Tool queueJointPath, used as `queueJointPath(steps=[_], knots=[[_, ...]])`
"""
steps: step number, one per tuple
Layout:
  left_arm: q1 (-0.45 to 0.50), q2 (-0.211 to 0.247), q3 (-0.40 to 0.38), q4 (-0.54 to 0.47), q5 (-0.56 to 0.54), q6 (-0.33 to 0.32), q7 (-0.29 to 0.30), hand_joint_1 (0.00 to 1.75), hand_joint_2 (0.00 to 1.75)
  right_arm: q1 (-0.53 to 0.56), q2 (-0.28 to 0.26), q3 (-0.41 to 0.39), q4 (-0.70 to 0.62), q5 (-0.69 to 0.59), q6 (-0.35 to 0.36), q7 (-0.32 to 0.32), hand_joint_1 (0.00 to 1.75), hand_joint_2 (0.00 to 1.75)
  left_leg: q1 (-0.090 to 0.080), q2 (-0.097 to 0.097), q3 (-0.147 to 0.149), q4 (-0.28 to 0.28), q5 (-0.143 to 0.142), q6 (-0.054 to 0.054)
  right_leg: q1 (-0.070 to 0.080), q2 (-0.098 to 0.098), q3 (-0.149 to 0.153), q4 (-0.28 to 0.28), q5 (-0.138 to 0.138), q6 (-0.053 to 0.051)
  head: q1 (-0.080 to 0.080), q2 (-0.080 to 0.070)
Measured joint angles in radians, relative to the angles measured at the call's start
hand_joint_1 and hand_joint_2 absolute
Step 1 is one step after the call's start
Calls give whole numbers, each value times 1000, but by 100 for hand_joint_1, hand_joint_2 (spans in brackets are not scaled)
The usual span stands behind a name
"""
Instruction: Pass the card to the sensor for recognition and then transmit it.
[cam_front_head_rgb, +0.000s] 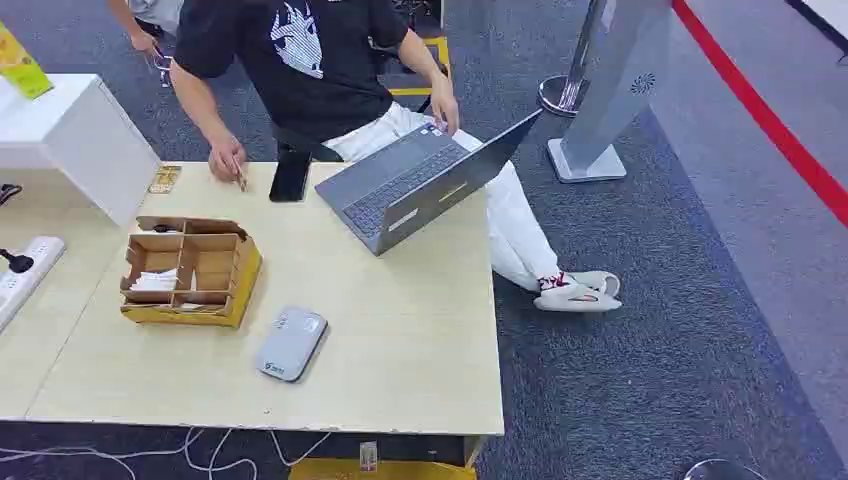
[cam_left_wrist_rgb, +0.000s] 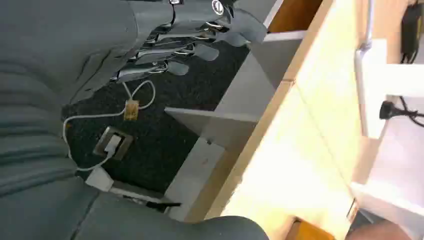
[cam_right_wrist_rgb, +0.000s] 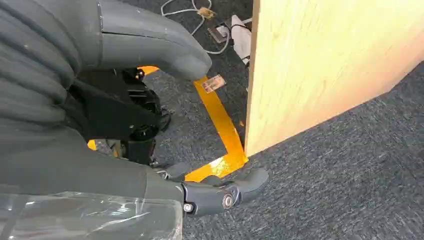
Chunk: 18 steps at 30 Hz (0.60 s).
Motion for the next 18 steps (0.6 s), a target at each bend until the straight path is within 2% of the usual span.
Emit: queueJointPath(steps=[7, 14, 15, 18], knots=[[1, -5, 3, -42, -12, 39, 0, 0, 175, 0, 0, -4, 0, -1, 0, -3, 0, 175, 0, 0, 0, 0, 0, 0, 0, 0, 0, 0, 0, 0, 0, 0], [4, -20, 3, -85, -2, 47, 0, 0, 175, 0, 0, -12, 0, 2, 0, -5, 0, 175, 0, 0, 0, 0, 0, 0, 0, 0, 0, 0, 0, 0, 0, 0], [7, -23, 3, -102, -4, 52, 0, 0, 175, 0, 0, -14, 0, 3, 0, -5, 0, 175, 0, 0, 0, 0, 0, 0, 0, 0, 0, 0, 0, 0, 0, 0], [21, -56, -13, -242, -40, 125, -2, 0, 175, 0, 0, -19, 0, 7, -5, -5, 0, 175, 0, 0, 0, 0, 0, 0, 0, 0, -1, 0, 0, 0, 0, 0]])
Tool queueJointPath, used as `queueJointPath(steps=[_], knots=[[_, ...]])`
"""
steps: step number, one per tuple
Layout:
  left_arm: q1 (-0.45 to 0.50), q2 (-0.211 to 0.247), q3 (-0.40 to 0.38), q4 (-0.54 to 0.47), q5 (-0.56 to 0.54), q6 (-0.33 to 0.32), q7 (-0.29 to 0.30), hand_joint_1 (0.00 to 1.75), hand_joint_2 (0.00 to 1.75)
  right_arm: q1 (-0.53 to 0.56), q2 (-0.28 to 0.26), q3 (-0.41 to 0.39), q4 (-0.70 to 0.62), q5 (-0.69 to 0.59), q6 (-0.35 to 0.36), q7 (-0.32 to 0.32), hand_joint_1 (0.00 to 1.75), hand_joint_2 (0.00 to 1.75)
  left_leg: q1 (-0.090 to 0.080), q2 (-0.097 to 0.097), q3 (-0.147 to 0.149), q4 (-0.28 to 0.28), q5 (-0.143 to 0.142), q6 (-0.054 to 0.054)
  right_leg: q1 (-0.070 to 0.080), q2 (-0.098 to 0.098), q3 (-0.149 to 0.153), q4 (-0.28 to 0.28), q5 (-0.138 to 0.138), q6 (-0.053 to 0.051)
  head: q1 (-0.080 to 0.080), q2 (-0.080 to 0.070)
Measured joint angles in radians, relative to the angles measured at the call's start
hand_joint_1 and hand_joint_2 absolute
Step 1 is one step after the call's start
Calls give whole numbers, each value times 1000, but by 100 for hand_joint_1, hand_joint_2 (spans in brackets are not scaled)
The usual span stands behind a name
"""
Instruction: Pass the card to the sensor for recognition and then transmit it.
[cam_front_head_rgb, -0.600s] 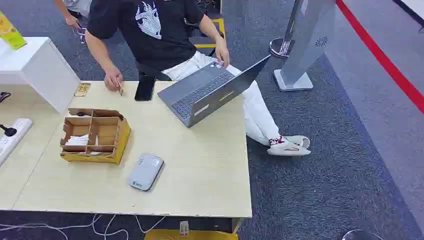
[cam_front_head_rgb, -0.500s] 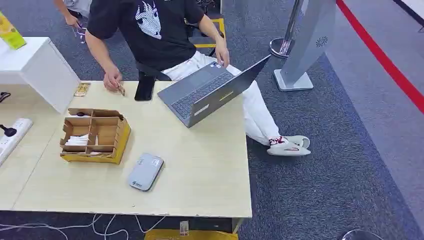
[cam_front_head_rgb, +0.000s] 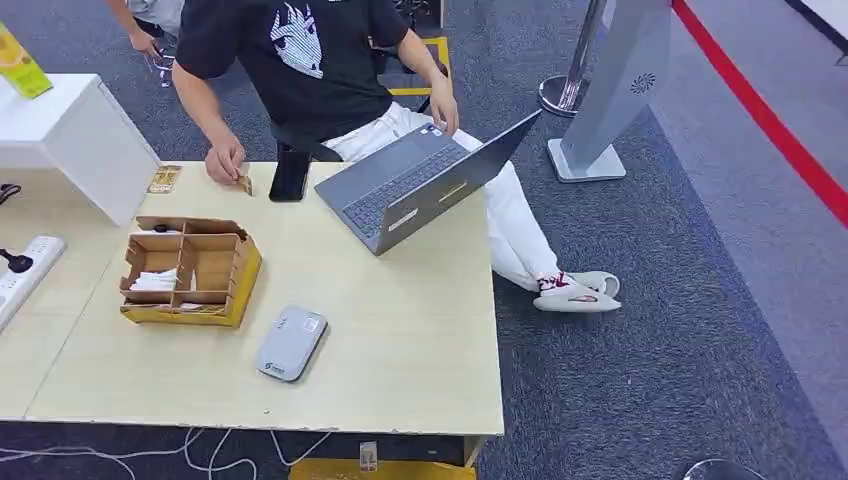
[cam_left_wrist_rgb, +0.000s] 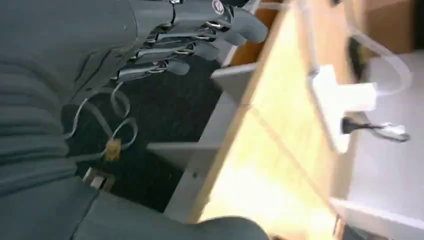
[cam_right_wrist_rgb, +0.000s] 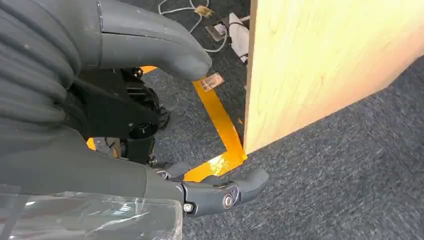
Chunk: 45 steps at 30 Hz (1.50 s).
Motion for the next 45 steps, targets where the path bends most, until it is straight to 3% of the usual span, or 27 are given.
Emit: queueJointPath(steps=[2, 4, 6, 7, 8, 9, 12, 15, 20, 32, 43, 44, 45], knots=[[70, -18, -68, -176, -65, 167, 2, 0, 175, -3, 0, 0, 0, 14, -14, 0, 0, 175, 5, 3, 2, 2, -1, -1, 4, 4, -3, 0, 1, -1, -2, 0], [141, -26, -224, -461, -257, 556, 0, 0, 175, -5, -1, 0, -1, 40, -36, 9, 0, 175, 8, 4, -1, 6, -1, -2, 6, 3, -6, -1, 2, -3, 1, 0], [175, -11, -440, -644, -534, 939, 51, 0, 175, -15, -2, 2, -2, 74, -60, 26, 0, 175, 6, -5, -1, 5, 0, 0, 5, -6, -4, -1, 1, -1, -2, 0], [169, 7, -548, -703, -647, 1057, 91, 0, 175, -24, -2, 5, -2, 90, -68, 39, 0, 175, 6, -9, -3, 5, 1, 2, 5, -11, -2, -1, -1, 1, -2, 0], [146, 31, -657, -745, -740, 1132, 152, 0, 175, -38, -2, 13, -2, 106, -75, 52, 0, 175, 6, -12, -4, 4, 3, 1, 5, -13, -1, -1, -1, 0, 2, 0], [109, 53, -745, -762, -796, 1135, 214, 0, 175, -54, -2, 23, -2, 118, -77, 68, 0, 175, 6, -12, -4, 4, 5, -1, 6, -13, -3, 0, 3, -3, 6, 0], [-30, 143, -897, -749, -874, 1013, 340, 0, 175, -81, 2, 43, -1, 140, -79, 97, 0, 175, 7, -9, -4, 3, 10, -2, 6, -10, -4, 0, 8, -3, 3, 0], [-122, 202, -1012, -697, -929, 999, 383, 0, 175, -94, 3, 56, -1, 143, -83, 106, 0, 175, 7, -8, -4, 3, 13, -3, 6, -8, -4, 1, 11, -4, 3, 0], [-185, 263, -1123, -650, -959, 1004, 431, 0, 175, -101, 6, 73, -1, 145, -88, 108, 0, 175, 6, -5, -5, 3, 12, -3, 6, -4, -5, 1, 11, -3, 3, 0], [-260, 313, -1215, -506, -1052, 999, 491, 0, 175, -113, 15, 100, 0, 164, -103, 109, 0, 175, 6, -4, -6, 3, 12, -3, 6, -3, -7, 1, 11, -3, 3, 0], [-277, 314, -1232, -386, -1072, 1018, 491, 0, 175, -119, 19, 110, 0, 171, -108, 109, 0, 175, 6, -4, -7, 3, 12, -3, 6, -3, -8, 1, 11, -3, 3, 0], [-278, 313, -1233, -376, -1074, 1022, 492, 7, 175, -119, 19, 111, 0, 172, -108, 109, 0, 175, 6, -4, -7, 3, 12, -3, 6, -3, -8, 1, 11, -3, 3, 0], [-278, 312, -1234, -369, -1074, 1025, 492, 175, 175, -119, 19, 113, 0, 172, -109, 109, 0, 175, 6, -4, -7, 3, 12, -3, 6, -3, -8, 1, 11, -3, 3, 0]])
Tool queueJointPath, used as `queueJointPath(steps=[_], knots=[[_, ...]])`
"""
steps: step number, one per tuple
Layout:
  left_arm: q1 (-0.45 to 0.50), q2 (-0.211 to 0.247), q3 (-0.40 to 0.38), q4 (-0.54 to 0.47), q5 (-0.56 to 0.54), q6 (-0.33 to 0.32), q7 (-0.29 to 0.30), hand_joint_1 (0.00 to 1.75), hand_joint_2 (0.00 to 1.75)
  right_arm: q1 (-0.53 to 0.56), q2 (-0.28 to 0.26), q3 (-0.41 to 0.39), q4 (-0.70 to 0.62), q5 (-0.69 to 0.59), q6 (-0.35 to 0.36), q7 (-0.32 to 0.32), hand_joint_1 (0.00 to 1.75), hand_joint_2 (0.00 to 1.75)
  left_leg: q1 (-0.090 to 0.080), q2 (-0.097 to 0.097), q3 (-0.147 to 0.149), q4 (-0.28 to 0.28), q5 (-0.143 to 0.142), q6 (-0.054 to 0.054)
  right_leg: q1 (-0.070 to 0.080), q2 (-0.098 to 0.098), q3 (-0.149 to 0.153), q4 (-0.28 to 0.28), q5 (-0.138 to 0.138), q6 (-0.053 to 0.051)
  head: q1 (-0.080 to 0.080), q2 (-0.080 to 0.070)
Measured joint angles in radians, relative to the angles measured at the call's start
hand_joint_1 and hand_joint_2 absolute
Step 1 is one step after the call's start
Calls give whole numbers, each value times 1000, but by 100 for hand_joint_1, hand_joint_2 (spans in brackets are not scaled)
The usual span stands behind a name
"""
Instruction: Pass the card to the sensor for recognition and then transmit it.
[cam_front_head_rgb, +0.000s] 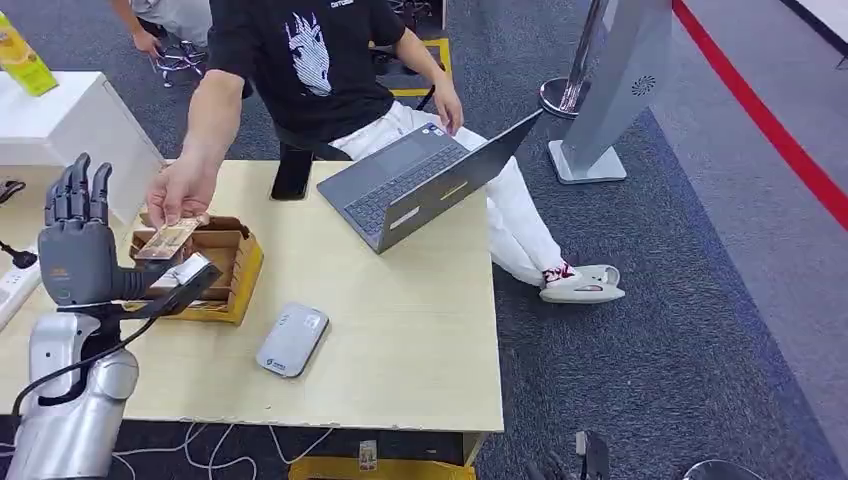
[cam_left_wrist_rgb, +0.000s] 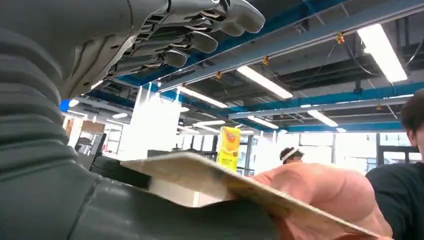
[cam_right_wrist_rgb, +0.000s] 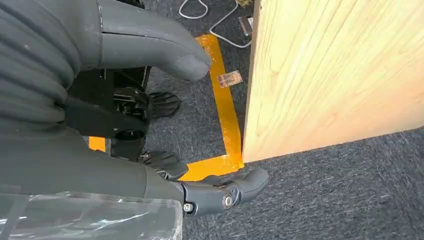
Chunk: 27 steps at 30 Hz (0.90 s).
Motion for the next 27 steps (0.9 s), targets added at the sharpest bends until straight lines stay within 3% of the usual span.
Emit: queueJointPath(steps=[27], knots=[[19, -15, -2, 35, 43, 55, -33, 175, 175, 1, 3, 13, 0, 4, -15, -8, 0, 175, 0, 0, -1, 0, 0, 0, 0, 0, -1, 0, 0, 0, 0, 0]])
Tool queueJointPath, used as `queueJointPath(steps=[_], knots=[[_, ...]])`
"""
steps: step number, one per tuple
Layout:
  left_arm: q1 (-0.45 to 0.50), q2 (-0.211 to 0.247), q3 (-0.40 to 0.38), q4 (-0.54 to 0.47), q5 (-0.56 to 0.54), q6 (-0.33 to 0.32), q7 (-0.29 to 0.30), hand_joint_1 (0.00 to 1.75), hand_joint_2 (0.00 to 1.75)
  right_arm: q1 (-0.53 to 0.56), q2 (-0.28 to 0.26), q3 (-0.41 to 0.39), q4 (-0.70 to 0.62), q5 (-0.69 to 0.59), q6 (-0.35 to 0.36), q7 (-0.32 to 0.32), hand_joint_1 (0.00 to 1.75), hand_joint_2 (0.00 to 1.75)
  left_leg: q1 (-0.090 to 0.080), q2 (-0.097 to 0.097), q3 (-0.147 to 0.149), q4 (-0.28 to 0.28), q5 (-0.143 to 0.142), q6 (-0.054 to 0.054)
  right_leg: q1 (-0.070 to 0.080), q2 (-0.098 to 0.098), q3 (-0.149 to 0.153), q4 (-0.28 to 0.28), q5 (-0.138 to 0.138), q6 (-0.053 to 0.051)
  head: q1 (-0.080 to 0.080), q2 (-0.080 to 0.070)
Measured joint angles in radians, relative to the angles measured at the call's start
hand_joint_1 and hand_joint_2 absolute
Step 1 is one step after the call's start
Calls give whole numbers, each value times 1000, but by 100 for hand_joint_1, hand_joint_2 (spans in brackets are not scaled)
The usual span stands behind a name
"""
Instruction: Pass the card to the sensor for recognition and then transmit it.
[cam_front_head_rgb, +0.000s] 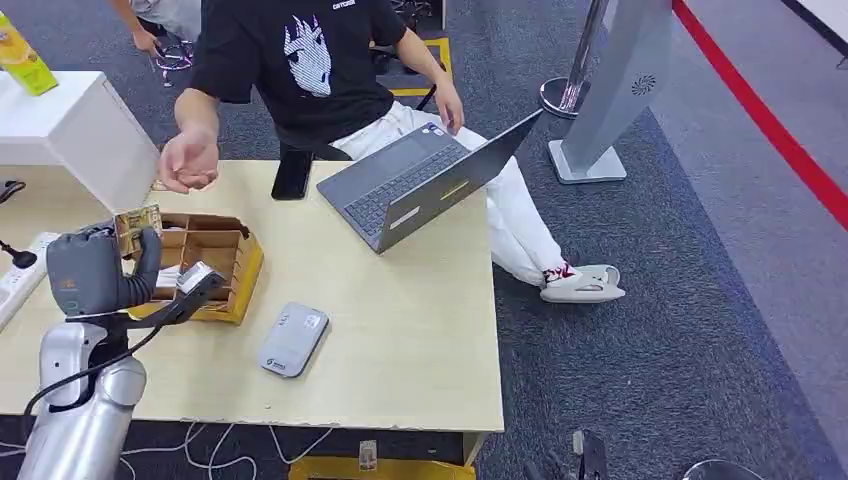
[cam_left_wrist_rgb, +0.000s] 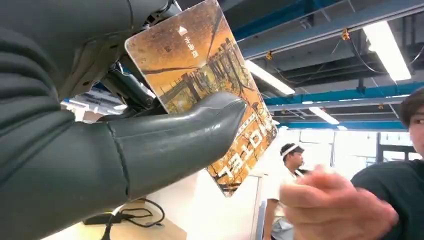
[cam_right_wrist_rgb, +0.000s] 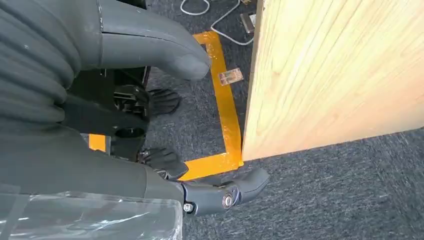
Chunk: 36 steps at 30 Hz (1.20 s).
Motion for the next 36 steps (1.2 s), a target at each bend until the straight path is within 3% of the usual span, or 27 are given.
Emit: queueJointPath(steps=[4, 7, 12, 17, 24, 28, 36], knots=[[24, -23, -10, -12, -34, -13, -56, 175, 175, 1, 0, 0, 0, -8, -2, -7, 0, 175, 0, 0, 0, 0, 0, 0, -1, 0, 0, 0, 0, 0, 0, 0], [76, -61, -64, -42, -113, -5, -31, 175, 175, 6, 0, 0, 0, -10, -3, -13, 0, 175, -1, 0, -1, 0, 0, 1, -1, -1, 0, 0, 0, 0, 0, 0], [107, -79, -112, -61, -114, -13, -24, 175, 175, 10, 0, 0, 0, -12, -3, -17, 0, 175, -1, 2, -1, 0, -1, 1, -1, 1, -1, 0, 0, 0, 0, 0], [132, -73, -218, -63, -115, -171, -73, 175, 175, 12, 0, 0, 0, -21, -2, -26, 0, 175, -1, 1, -1, 0, -1, 1, -1, 1, -1, 0, 0, 0, -1, 0], [134, -40, -335, -28, -77, -305, -57, 175, 175, 13, 0, 0, 0, -20, -1, -28, 0, 175, -1, 2, -1, 0, -1, 1, -1, 2, -1, 0, 0, 0, -1, 0], [122, -19, -354, 9, -61, -342, -49, 175, 175, 13, 0, 0, 0, -19, -2, -28, 0, 175, -1, 2, -1, 0, -1, 1, -1, 2, -1, 0, 0, 0, -1, 0], [118, -11, -359, 25, -53, -356, -45, 175, 175, 13, 0, 1, 0, -18, -2, -28, 0, 175, -1, 2, -1, 0, -1, 1, -1, 2, -1, 0, 0, 0, 0, 0]])
